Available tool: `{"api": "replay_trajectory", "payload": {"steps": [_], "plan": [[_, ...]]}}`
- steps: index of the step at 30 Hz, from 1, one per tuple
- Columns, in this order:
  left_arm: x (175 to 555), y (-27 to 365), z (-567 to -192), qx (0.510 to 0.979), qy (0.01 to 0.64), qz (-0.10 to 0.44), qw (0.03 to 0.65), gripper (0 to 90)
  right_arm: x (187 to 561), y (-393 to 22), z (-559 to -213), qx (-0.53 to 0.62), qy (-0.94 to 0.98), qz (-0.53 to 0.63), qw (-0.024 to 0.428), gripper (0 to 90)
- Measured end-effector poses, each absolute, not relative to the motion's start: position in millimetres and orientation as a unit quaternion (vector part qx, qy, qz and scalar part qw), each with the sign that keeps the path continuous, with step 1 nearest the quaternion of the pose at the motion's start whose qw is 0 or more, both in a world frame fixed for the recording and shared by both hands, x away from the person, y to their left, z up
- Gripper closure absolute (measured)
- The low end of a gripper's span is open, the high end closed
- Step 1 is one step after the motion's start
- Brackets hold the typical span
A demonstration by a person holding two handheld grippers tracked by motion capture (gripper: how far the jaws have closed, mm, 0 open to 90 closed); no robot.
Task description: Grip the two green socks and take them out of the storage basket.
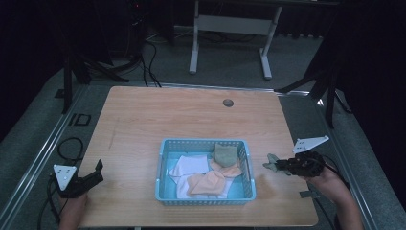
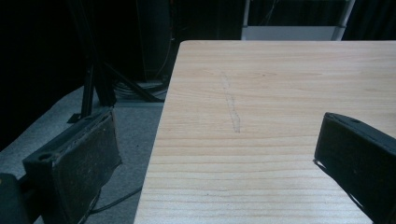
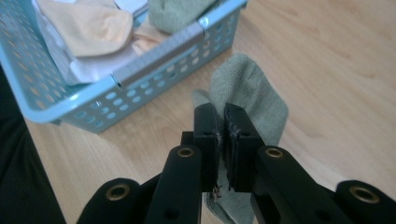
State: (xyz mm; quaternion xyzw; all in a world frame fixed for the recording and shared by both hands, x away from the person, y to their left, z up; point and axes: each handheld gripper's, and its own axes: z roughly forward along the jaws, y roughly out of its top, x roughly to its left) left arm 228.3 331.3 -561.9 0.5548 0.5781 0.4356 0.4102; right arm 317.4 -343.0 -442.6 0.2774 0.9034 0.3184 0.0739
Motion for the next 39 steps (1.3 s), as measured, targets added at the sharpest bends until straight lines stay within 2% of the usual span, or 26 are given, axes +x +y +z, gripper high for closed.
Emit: {"api": "replay_trajectory", "payload": {"steps": [7,15,31,33,39], "plan": [[228.3,331.1,-561.9,0.555,0.578,0.436,0.41,0.5,313.7,-344.1,-471.3,0.279,0.907,0.311,0.059,84.3],[228.5,331.0,-561.9,0.555,0.579,0.436,0.409,0.5,306.7,-341.8,-504.8,0.276,0.914,0.296,0.022,84.0],[228.5,331.1,-561.9,0.554,0.58,0.436,0.408,0.5,295.7,-343.4,-527.3,0.285,0.913,0.292,0.001,83.0],[228.5,331.0,-561.9,0.554,0.58,0.436,0.409,0.5,296.3,-344.0,-523.9,0.282,0.914,0.292,-0.003,74.1],[228.5,331.0,-561.9,0.554,0.58,0.436,0.408,0.5,293.2,-343.2,-499.2,0.268,0.912,0.31,0.002,60.0]]}}
